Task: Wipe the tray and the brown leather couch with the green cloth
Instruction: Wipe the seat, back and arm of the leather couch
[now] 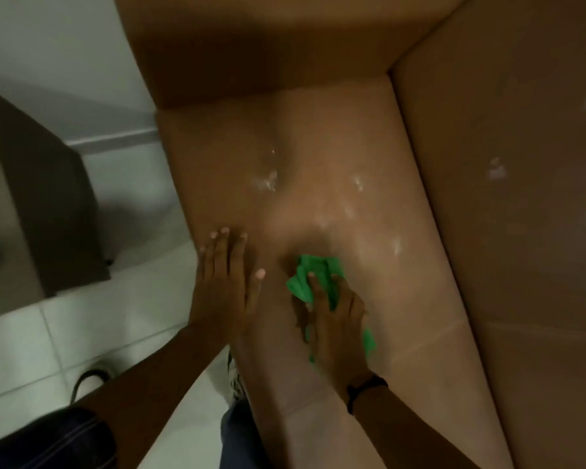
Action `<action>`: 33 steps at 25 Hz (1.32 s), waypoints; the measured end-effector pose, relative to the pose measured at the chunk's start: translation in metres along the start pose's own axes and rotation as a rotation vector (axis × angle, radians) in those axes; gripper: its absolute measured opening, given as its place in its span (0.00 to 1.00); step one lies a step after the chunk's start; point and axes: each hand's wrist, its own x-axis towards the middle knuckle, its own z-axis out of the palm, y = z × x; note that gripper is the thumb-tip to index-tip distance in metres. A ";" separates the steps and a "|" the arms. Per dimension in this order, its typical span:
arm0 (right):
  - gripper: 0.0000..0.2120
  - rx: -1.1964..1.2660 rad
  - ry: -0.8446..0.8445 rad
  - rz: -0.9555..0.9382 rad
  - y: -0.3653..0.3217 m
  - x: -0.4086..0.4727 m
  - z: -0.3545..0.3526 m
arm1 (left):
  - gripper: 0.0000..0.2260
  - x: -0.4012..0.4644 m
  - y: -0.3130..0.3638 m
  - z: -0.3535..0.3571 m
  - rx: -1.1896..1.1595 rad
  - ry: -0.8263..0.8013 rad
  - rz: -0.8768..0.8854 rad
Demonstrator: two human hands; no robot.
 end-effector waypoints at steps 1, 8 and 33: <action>0.28 0.023 0.032 -0.032 0.003 0.000 0.009 | 0.33 0.005 0.002 0.010 0.026 0.036 -0.017; 0.29 0.062 0.068 -0.071 -0.013 0.051 0.056 | 0.32 0.006 -0.012 0.057 0.142 0.128 -0.013; 0.30 0.031 0.014 -0.174 0.008 0.021 0.039 | 0.30 0.017 -0.007 0.045 0.050 0.102 -0.097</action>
